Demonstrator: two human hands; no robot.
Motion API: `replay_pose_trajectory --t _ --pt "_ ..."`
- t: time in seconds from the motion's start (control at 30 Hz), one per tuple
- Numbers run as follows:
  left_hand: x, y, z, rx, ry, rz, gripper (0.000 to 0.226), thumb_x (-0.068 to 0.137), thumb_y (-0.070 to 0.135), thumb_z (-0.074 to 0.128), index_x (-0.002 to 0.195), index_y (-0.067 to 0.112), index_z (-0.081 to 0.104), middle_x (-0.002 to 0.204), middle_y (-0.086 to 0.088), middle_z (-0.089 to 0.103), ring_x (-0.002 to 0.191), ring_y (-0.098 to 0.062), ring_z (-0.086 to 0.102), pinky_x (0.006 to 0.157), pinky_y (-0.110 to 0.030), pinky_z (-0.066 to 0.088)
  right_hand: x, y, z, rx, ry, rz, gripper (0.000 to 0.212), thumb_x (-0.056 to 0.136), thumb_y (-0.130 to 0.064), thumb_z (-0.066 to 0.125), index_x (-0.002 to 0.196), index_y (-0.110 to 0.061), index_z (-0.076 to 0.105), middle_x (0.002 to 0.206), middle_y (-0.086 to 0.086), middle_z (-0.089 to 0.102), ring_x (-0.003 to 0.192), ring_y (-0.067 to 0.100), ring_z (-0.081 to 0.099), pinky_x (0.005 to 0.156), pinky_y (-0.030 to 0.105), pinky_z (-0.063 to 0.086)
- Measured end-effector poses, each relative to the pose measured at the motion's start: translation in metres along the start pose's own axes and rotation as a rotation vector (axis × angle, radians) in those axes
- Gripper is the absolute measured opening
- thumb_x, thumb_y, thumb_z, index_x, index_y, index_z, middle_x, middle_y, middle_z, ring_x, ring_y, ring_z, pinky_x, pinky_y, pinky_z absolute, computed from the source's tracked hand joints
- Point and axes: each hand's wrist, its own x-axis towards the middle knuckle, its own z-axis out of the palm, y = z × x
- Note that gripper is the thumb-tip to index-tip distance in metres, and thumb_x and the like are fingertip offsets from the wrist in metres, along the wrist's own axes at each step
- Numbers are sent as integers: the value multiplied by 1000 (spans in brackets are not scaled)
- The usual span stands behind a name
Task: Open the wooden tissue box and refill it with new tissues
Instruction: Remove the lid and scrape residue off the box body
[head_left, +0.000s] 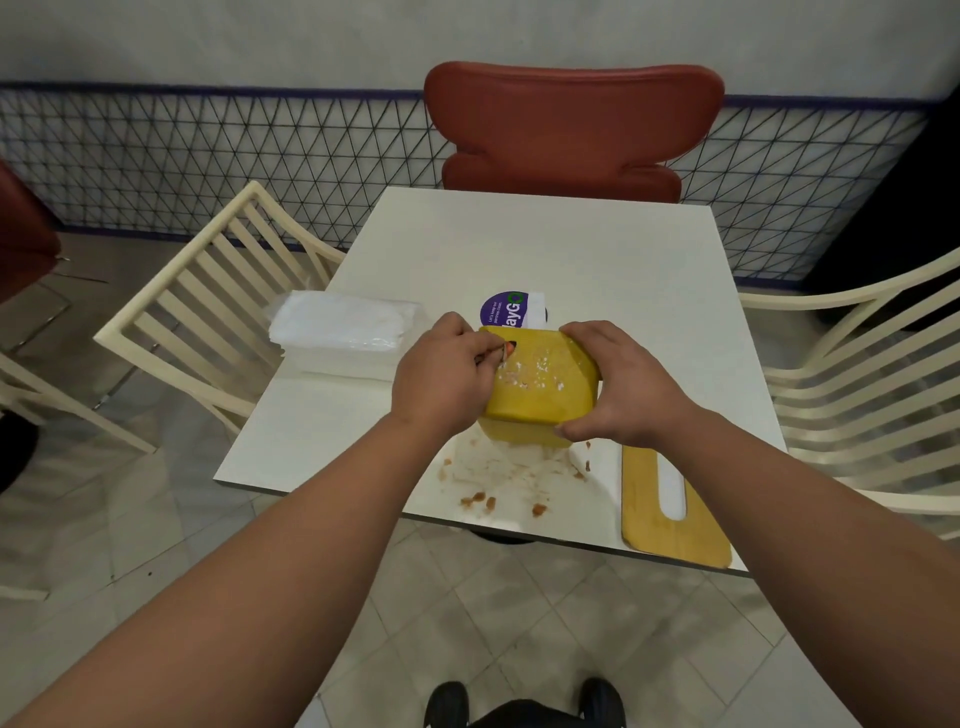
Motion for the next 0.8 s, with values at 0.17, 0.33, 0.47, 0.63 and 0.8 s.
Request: replay_pose_trajectory --t 0.17,0.33,0.47,0.63,0.8 --pt "-24 -6 -2 70 -13 122 22 92 35 57 106 25 73 91 4 53 81 -19 55 63 -31 47 2 0 0 2 -13 5 112 46 -43 87 144 -28 35 141 -9 37 124 13 41 94 28 42" --pt "-13 -5 -1 114 13 144 20 91 34 59 101 26 74 91 1 55 82 -22 56 61 -30 45 1 1 1 14 -10 4 113 44 -45 84 144 -27 35 141 -9 37 124 13 41 92 25 38" --pt "1 2 2 115 21 97 21 92 35 56 101 27 74 95 1 55 86 -21 54 64 -28 41 1 1 1 -5 -11 0 111 48 -39 89 145 -28 34 142 -10 36 125 14 41 92 26 40" --pt "-33 -6 3 108 17 192 22 90 35 57 99 24 75 88 1 55 75 -22 56 56 -33 50 0 1 2 6 -13 11 113 45 -45 85 145 -29 34 142 -10 35 126 14 40 94 29 42" --pt "-19 -4 4 76 9 120 19 90 33 60 98 24 75 89 0 55 76 -22 57 61 -34 50 -1 1 2 -6 -2 7 113 48 -40 88 145 -26 34 143 -8 36 127 14 39 95 26 38"
